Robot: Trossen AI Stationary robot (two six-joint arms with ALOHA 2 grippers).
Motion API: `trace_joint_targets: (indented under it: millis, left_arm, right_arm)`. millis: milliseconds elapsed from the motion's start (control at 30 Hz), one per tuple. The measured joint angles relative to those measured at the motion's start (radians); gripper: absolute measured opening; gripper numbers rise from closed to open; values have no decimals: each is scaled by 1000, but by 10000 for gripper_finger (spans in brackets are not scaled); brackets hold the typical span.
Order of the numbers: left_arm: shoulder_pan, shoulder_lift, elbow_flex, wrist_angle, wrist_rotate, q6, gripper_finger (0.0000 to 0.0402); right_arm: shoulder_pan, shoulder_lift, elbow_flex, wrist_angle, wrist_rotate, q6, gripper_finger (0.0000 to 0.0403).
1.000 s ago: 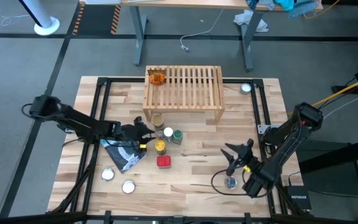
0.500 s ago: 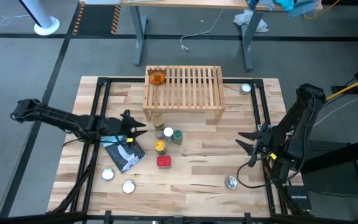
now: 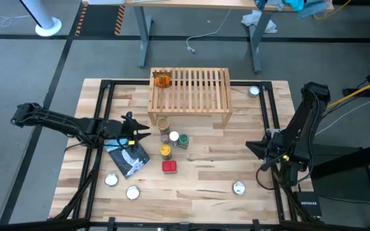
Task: Shelf spices
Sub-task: Put the transparent seasoning bottle on the shelf
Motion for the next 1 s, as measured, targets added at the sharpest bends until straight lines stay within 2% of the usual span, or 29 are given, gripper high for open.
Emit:
trace_joint_targets:
  millis: [133,300,467,600,767,867,1000]
  left_arm:
    - [0,0,0,0,-4,-15,131]
    - [0,0,0,1,-6,-7,131]
    - [0,0,0,1,-12,-6,131]
    - [0,0,0,2,-14,8,131]
    - [0,0,0,1,-14,12,131]
    - [0,0,0,1,-14,12,131]
    - [0,0,0,1,-14,15,131]
  right_arm:
    - [-11,32,0,226,-35,-184,13]
    - [-145,110,1,561,-119,-558,9]
    - [-358,151,1,771,-423,-874,5]
    - [-527,161,1,961,-612,-1226,5]
    - [-723,161,1,1207,-958,-1618,7]
    - [-823,146,1,1253,-1097,-1714,7]
    - [-927,90,1,1189,-1215,-1743,7]
